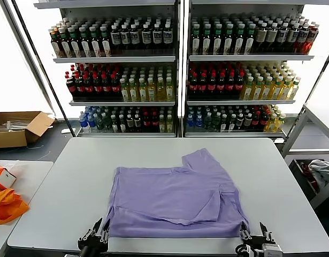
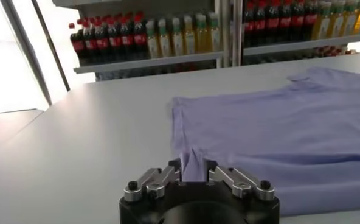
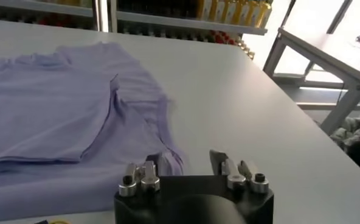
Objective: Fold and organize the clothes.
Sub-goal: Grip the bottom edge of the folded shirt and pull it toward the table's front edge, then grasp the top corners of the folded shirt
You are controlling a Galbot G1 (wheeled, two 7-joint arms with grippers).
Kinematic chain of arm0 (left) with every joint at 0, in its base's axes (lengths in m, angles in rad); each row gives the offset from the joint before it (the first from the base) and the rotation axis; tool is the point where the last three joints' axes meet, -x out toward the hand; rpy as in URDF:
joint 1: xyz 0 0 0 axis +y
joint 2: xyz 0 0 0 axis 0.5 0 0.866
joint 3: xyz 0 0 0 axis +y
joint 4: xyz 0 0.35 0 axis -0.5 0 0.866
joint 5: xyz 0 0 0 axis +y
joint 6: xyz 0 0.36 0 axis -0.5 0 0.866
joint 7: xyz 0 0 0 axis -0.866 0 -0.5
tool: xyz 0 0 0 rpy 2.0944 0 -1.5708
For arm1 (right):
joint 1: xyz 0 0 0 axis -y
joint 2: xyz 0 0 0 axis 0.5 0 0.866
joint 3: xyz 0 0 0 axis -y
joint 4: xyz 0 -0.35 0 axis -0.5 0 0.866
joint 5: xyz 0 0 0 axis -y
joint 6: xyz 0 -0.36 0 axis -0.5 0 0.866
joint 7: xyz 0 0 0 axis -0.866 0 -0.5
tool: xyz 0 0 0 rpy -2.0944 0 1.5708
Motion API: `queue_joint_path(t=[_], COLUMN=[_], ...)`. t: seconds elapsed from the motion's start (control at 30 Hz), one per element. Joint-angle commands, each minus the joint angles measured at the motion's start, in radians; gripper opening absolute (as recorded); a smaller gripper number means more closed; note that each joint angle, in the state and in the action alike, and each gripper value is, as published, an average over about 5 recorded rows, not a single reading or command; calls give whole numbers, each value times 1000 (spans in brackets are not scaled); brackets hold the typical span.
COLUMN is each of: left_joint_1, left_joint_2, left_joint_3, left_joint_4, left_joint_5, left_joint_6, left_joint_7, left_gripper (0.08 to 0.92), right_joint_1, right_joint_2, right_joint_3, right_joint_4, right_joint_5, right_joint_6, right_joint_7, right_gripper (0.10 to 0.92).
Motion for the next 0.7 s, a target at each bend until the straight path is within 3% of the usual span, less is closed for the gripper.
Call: queue_joint_path(t=[0.03, 0.17, 0.3, 0.47, 0.7], left_joint_1=[-113, -253, -408, -577, -807], left_joint_2=[-14, -5, 30, 99, 126], left_joint_3=[18, -3, -6, 54, 141], left_joint_4=[-59, 13, 170, 342, 540], left_joint_5=[68, 48, 37, 20, -112], left_joint_6=[-60, -90, -138, -83, 7], left_joint_7=[44, 133, 202, 237, 251], left_gripper=[405, 518, 630, 772, 822], right_joint_1=[90, 257, 509, 809, 1156], right_joint_2=[17, -3, -114, -278, -322], right_joint_3=[92, 89, 37, -169, -502], right_joint_4=[18, -92, -259, -453, -724], right_joint_5=[67, 59, 29, 54, 111], right_joint_6=[46, 89, 74, 16, -13], right_joint_7=[-75, -217, -392, -540, -641], right_gripper=[768, 818, 822, 823, 823])
